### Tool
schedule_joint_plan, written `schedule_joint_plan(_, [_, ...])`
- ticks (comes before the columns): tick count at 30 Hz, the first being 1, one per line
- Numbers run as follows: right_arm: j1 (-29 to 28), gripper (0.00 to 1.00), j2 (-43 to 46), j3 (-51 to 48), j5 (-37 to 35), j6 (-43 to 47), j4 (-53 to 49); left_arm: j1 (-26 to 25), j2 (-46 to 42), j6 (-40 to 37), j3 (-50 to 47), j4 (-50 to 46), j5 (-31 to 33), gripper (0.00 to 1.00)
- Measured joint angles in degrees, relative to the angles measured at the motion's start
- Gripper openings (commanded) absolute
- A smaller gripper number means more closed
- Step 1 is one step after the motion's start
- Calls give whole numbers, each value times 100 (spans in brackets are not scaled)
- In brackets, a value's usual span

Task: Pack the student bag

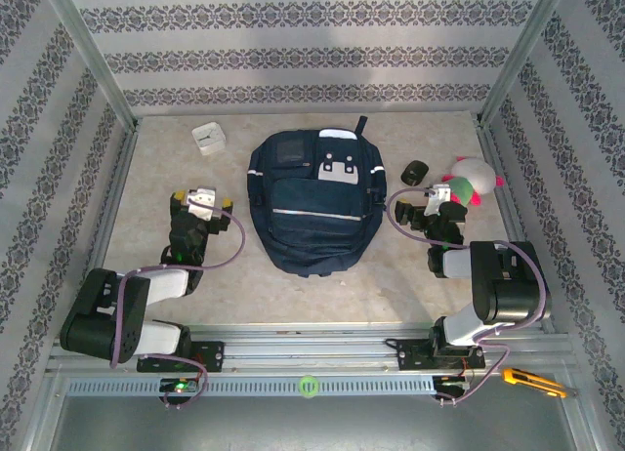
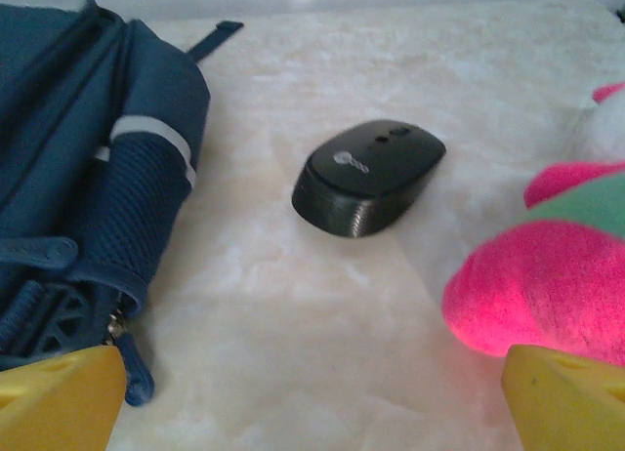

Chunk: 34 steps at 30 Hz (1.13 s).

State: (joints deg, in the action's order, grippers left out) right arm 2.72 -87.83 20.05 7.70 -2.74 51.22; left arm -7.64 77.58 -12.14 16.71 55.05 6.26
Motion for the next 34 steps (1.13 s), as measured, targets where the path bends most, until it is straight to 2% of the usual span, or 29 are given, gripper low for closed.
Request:
schedule_joint_plan(1, [0,98,0,26,26,13,20,42,122,55,20,111,-205,99])
schedule_joint_plan(4, [0,98,0,48,59,20,96,210,973,372,-101,811,-245,99])
schedule_joint_plan(6, [0,98,0,48,70,22,109,402,1440,629,-61,584,-146,99])
schedule_joint_plan(7, [0,98,0,48,72,20,114,509,1462,756,15,258,-127,99])
schedule_joint_plan(13, [0,98,0,48,72,20,136,669,1401,1167,245,326,33,99])
schedule_joint_plan(22, [0,98,0,48,72,20,133,669,1403,1200,404,118,-328,99])
schedule_joint_plan(34, [-66,98,0,48,-96,15,133,669,1403,1200,466,59,-461,99])
